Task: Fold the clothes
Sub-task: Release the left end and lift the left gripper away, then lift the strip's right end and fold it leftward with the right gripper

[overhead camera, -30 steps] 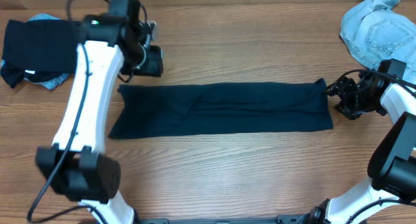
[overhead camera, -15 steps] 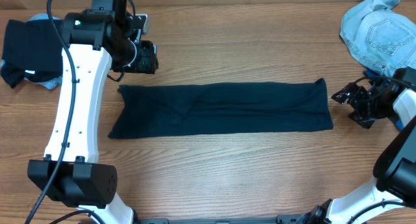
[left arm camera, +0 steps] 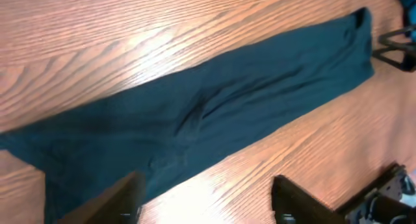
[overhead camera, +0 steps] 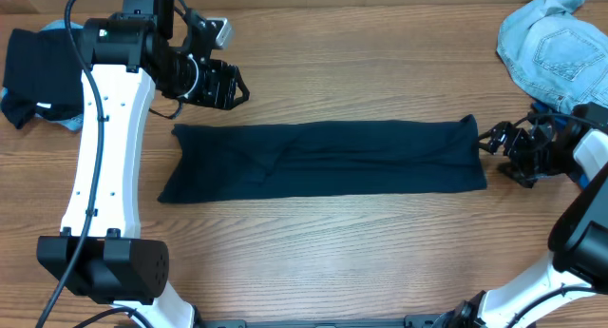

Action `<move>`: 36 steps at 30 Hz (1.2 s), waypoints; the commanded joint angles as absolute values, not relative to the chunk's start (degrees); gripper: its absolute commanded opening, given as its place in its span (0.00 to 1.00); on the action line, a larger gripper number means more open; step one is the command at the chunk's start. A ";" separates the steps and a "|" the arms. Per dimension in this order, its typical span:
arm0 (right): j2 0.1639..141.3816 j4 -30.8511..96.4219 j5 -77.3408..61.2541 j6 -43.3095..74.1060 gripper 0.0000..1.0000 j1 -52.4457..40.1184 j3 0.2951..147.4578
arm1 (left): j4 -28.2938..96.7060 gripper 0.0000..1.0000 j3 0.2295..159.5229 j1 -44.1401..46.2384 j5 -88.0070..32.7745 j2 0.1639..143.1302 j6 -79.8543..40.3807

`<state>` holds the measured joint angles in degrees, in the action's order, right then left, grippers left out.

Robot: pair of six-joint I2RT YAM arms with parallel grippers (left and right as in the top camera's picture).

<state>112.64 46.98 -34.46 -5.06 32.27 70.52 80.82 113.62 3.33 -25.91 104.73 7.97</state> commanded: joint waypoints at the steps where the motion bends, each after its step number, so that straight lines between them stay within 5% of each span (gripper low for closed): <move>1: 117.12 46.89 -37.89 -7.44 0.99 32.53 70.83 | 80.93 0.72 115.26 2.87 -19.62 98.10 6.07; 9: 118.76 46.19 -39.27 -7.77 0.98 30.55 70.78 | 80.95 0.78 115.26 2.92 -14.17 85.08 2.13; 11: 119.26 45.76 -40.42 -7.77 0.98 29.98 70.28 | 81.12 0.87 115.26 2.92 -14.17 83.13 2.11; 12: 119.50 45.17 -40.69 -7.77 0.96 29.45 69.60 | 81.23 1.00 115.26 2.92 -14.17 82.19 2.13; 17: 119.61 42.63 -41.28 -7.73 0.89 26.52 66.24 | 82.13 1.00 115.24 2.92 -14.20 80.12 2.13; 20: 119.61 42.61 -40.91 -7.55 0.81 24.99 65.58 | 82.35 1.00 115.24 2.92 -14.20 80.25 2.13; 25: 119.61 41.52 -36.58 -4.38 0.49 24.01 65.19 | 82.32 1.00 115.24 2.92 -13.91 80.34 2.13; 36: 115.57 42.11 -37.54 -3.73 0.24 24.40 66.63 | 82.50 1.00 115.24 2.92 -12.88 80.36 2.15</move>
<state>116.64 41.58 -41.93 -3.97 24.69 67.09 82.61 115.11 3.31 -13.78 80.27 2.90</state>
